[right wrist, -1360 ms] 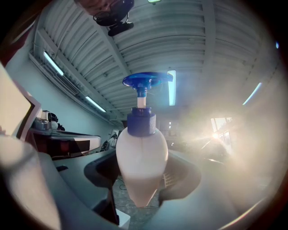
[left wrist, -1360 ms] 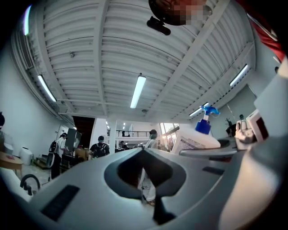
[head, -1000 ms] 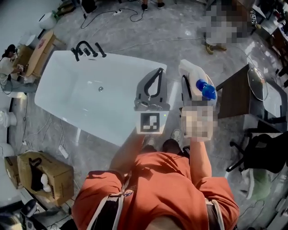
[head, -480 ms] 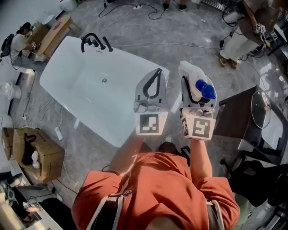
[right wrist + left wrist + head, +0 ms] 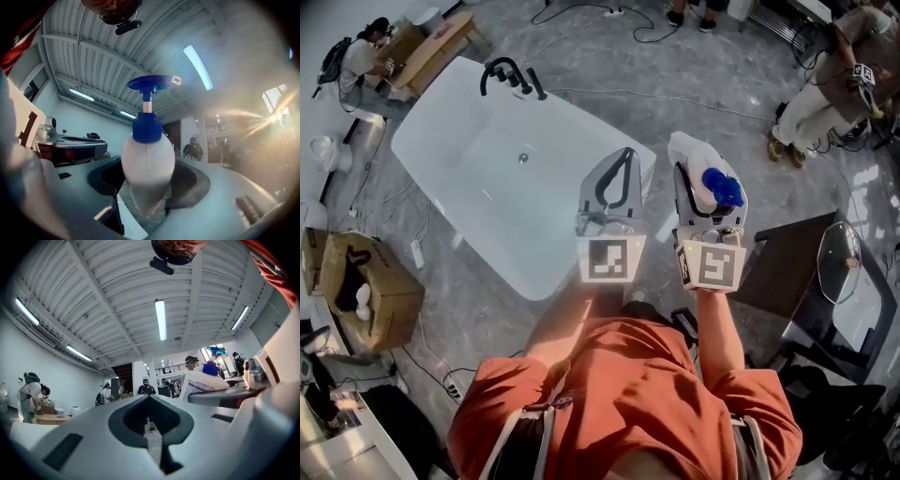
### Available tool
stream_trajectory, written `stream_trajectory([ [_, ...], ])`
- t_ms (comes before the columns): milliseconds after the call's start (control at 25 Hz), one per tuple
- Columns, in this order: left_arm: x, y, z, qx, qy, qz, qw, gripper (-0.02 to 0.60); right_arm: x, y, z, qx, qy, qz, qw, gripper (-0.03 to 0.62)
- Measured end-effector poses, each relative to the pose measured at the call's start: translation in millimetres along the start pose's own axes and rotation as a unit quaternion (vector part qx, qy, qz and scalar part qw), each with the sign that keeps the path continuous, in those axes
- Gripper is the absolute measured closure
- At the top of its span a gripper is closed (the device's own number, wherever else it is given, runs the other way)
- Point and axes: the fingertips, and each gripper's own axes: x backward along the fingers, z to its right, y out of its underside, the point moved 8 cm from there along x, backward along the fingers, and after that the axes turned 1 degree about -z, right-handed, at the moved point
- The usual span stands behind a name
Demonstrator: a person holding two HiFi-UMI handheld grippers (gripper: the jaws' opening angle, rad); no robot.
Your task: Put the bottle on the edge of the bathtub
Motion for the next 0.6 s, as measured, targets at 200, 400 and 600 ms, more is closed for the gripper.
stream_trajectory([
  [200,-13.3,4.8,-12.0,0.0,-0.02,0.001,0.9998,0.565,-22.7,5.5,2.5,-0.014,-0.008,0.007,1.0,0.324],
  [400,-26.6,13.6,-31.9,0.003,-0.039,-0.002,0.9993,0.565,-48.6,13.0,-2.5,-0.01,-0.024,0.002,1.0,0.324],
  [600,-45.9,23.9,-55.0,0.008,-0.053,-0.001,0.9986,0.565,-83.5,21.7,-8.7,-0.007,-0.038,-0.004,0.999,0.324],
])
